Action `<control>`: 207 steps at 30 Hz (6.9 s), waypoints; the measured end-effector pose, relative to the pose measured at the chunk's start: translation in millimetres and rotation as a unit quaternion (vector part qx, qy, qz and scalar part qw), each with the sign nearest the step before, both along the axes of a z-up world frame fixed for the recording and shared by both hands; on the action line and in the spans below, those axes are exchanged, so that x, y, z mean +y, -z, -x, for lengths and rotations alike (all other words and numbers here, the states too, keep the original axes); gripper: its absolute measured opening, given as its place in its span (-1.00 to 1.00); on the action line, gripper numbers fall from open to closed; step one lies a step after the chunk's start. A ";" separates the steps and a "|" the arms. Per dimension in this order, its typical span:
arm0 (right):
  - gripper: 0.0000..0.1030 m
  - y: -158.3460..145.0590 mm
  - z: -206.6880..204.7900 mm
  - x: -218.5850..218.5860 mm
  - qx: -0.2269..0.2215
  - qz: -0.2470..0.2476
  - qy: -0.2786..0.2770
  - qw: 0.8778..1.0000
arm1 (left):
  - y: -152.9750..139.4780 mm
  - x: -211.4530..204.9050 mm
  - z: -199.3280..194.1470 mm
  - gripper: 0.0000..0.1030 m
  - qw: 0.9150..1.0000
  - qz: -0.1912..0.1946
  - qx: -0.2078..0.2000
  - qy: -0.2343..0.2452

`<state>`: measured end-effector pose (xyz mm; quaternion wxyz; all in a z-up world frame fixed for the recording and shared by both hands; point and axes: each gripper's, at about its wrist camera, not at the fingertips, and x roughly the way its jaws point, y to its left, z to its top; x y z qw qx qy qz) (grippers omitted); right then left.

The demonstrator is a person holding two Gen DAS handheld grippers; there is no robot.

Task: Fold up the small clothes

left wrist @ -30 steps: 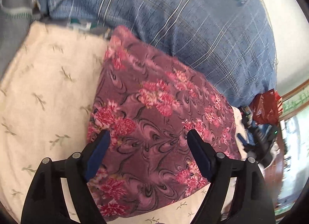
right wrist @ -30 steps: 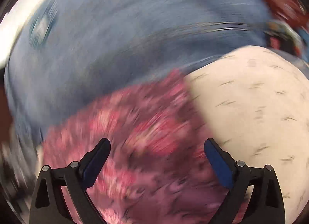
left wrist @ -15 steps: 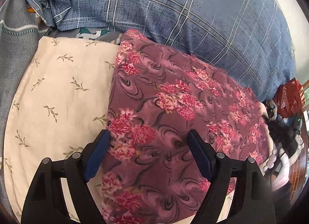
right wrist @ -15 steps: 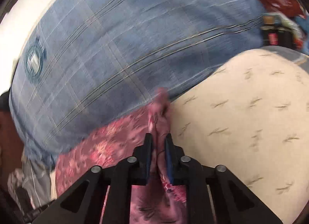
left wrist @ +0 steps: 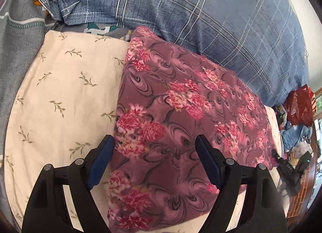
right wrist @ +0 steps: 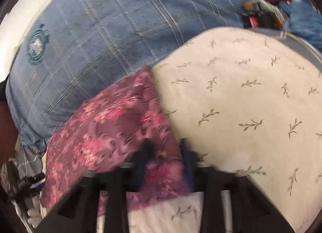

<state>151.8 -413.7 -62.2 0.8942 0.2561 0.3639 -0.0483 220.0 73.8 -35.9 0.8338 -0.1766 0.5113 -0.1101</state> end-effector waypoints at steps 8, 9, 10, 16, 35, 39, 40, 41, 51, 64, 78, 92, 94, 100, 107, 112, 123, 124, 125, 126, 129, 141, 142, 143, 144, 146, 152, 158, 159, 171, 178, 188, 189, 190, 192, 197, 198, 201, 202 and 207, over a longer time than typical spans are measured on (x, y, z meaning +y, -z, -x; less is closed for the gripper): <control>-0.75 -1.9 9.3 7.4 0.035 0.037 0.058 0.997 | 10.9 -0.8 -6.3 0.60 1.000 -0.003 0.024 0.011; -0.75 -14.5 16.1 13.3 0.023 0.047 0.082 0.995 | 8.0 2.0 -5.9 0.60 1.000 0.001 0.025 0.011; -0.75 -24.6 23.4 18.9 -0.001 0.046 0.089 0.995 | 3.8 7.9 -5.5 0.60 0.999 0.017 0.026 0.011; -0.47 -45.6 48.0 95.3 -0.050 0.062 -0.023 0.997 | -8.0 67.0 -2.8 0.60 0.997 0.057 0.022 -0.051; 0.04 14.7 44.4 418.2 -0.099 0.463 -0.354 0.807 | 15.1 112.7 -18.9 0.60 0.987 0.119 0.080 -0.078; 0.06 8.5 45.8 414.5 -0.108 0.437 -0.373 0.812 | 14.9 112.4 -19.9 0.60 0.986 0.120 0.080 -0.080; 0.06 5.8 51.8 410.2 -0.111 0.431 -0.373 0.814 | 13.9 112.6 -19.6 0.60 0.986 0.121 0.079 -0.080; 0.10 3.4 57.0 406.2 -0.115 0.425 -0.371 0.817 | 13.2 112.9 -19.4 0.60 0.986 0.122 0.078 -0.080; 0.47 16.4 58.7 424.1 -0.155 0.513 -0.376 0.756 | 14.1 109.1 -18.4 0.60 0.988 0.114 0.078 -0.070; -0.90 -15.5 18.7 351.3 -0.138 0.348 -0.376 0.847 | 23.2 92.3 -36.4 0.60 0.969 0.235 0.078 -0.017; -0.90 2.8 -7.2 302.9 -0.125 0.188 -0.399 0.889 | 24.2 21.8 -126.4 -0.38 0.975 0.167 0.137 0.046; -0.90 -50.2 0.6 226.6 -0.190 0.032 -0.349 0.917 | -92.3 -58.1 -91.0 -0.71 0.992 0.090 0.042 0.084; -0.90 -62.0 10.0 204.7 -0.200 0.011 -0.329 0.923 | -103.9 -81.9 -88.8 -0.71 0.991 0.082 0.035 0.100; -0.90 -62.1 33.2 128.8 -0.207 -0.025 -0.255 0.944 | -115.4 -181.6 -82.2 -0.71 0.987 0.030 0.031 0.155; -0.90 -45.0 26.7 50.4 -0.187 -0.058 -0.174 0.965 | -77.7 -291.7 -100.4 -0.66 0.978 -0.063 0.069 0.186; -0.78 0.4 -3.2 1.5 -0.089 -0.148 -0.139 0.975 | -27.7 -341.3 -113.2 -0.39 0.964 -0.150 0.120 0.186; -0.80 26.7 -14.8 -21.0 -0.105 -0.251 -0.112 0.956 | -32.1 -386.5 -102.4 -0.72 0.959 -0.196 0.082 0.188; -0.81 27.5 -14.0 -24.9 -0.111 -0.273 -0.110 0.949 | -34.4 -389.3 -99.6 -0.72 0.960 -0.192 0.079 0.189; -0.81 25.6 -10.9 -27.8 -0.120 -0.282 -0.107 0.946 | -37.8 -393.9 -99.9 -0.72 0.960 -0.187 0.075 0.193; -0.81 21.0 -3.7 -37.8 -0.146 -0.305 -0.100 0.936 | -41.2 -398.9 -97.3 -0.72 0.961 -0.179 0.069 0.200; -0.82 16.3 4.9 -58.6 -0.168 -0.306 -0.077 0.934 | -47.0 -403.8 -97.4 -0.72 0.966 -0.159 0.061 0.197; -0.21 14.1 -2.2 -97.0 -0.180 -0.326 0.025 0.928 | -84.6 -265.8 -112.8 0.23 0.994 -0.047 0.053 0.087; -0.10 10.7 -11.2 -97.5 -0.185 -0.332 0.014 0.925 | -77.5 -251.2 -113.1 0.23 0.994 -0.050 0.062 0.077; -0.10 6.7 -17.7 -97.7 -0.186 -0.334 0.002 0.924 | -67.9 -236.1 -113.2 0.23 0.994 -0.047 0.074 0.068; -0.09 1.9 -25.5 -92.8 -0.188 -0.334 -0.010 0.924 | -57.8 -220.5 -111.9 0.23 0.994 -0.036 0.088 0.057; 0.03 -3.5 -50.6 -77.7 -0.173 -0.326 -0.042 0.928 | -40.5 -193.7 -106.2 0.23 0.993 -0.006 0.112 0.041; 0.01 0.4 -121.6 -31.1 -0.068 -0.213 -0.090 0.970 | -9.3 -164.1 -95.8 0.23 0.989 0.045 0.135 0.050; -0.83 -26.0 -106.1 -19.5 -0.162 -0.196 -0.119 0.960 | -20.8 -190.0 -98.6 0.38 0.988 0.096 0.098 0.076; -0.83 -35.8 -97.6 -26.5 -0.182 -0.177 -0.101 0.962 | -22.3 -194.1 -97.9 0.39 0.989 0.091 0.090 0.081; -0.14 8.1 -90.5 -79.9 -0.102 -0.281 -0.072 0.952 | -9.8 -187.4 -54.2 0.40 0.987 0.071 0.113 0.093; -0.79 21.8 -64.4 -84.3 -0.083 -0.294 -0.126 0.944 | -6.0 -196.4 -14.5 0.42 0.988 0.075 0.106 0.084; -0.59 -9.5 -42.3 -84.1 -0.082 -0.175 -0.127 0.973 | -20.0 -217.6 9.8 0.42 0.992 -0.003 0.070 0.103; -0.53 -13.9 -35.6 -90.1 -0.094 -0.185 -0.134 0.969 | -20.1 -214.7 15.1 0.42 0.992 -0.004 0.068 0.105; -0.34 -15.0 -30.6 -94.2 -0.099 -0.196 -0.141 0.965 | -17.7 -214.9 18.9 0.42 0.992 -0.005 0.068 0.107; -0.18 -13.7 -20.3 -95.0 -0.101 -0.214 -0.176 0.956 | -6.8 -219.9 20.9 0.42 0.991 -0.014 0.074 0.110; -0.85 8.7 -21.5 -57.3 -0.016 -0.049 -0.213 0.976 | -11.4 -246.6 28.0 0.45 0.987 -0.096 0.036 0.125; -0.87 6.0 -20.2 -56.4 -0.020 -0.030 -0.203 0.979 | -17.2 -247.3 30.3 0.45 0.988 -0.085 0.034 0.128; -0.72 -21.9 -3.1 -71.9 -0.101 -0.058 -0.173 0.978 | -36.9 -246.2 34.7 0.45 0.989 -0.093 -0.004 0.118; -0.72 -31.1 1.4 -76.1 -0.132 -0.070 -0.168 0.974 | -41.0 -247.1 36.9 0.45 0.987 -0.110 -0.021 0.112; -0.62 -50.4 -6.2 -73.5 -0.203 -0.098 -0.155 0.962 | -33.2 -258.4 17.5 0.45 0.984 -0.150 -0.017 0.094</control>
